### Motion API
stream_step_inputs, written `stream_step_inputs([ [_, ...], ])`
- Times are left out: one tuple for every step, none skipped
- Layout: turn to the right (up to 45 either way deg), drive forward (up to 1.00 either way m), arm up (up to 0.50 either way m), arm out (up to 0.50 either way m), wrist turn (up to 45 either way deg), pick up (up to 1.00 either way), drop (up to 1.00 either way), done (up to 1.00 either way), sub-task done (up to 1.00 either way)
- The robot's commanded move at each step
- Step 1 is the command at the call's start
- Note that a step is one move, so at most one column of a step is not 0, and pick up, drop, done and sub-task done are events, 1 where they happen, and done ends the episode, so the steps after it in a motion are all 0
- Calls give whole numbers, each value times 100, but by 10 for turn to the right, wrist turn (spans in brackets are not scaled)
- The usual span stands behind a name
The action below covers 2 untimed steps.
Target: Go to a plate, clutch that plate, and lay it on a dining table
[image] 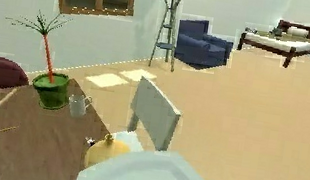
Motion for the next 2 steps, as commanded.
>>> stream_step_inputs([
  [30,0,0,0,0,0,0,0,0],
  [-450,0,0,0,0,0,0,0,0],
])
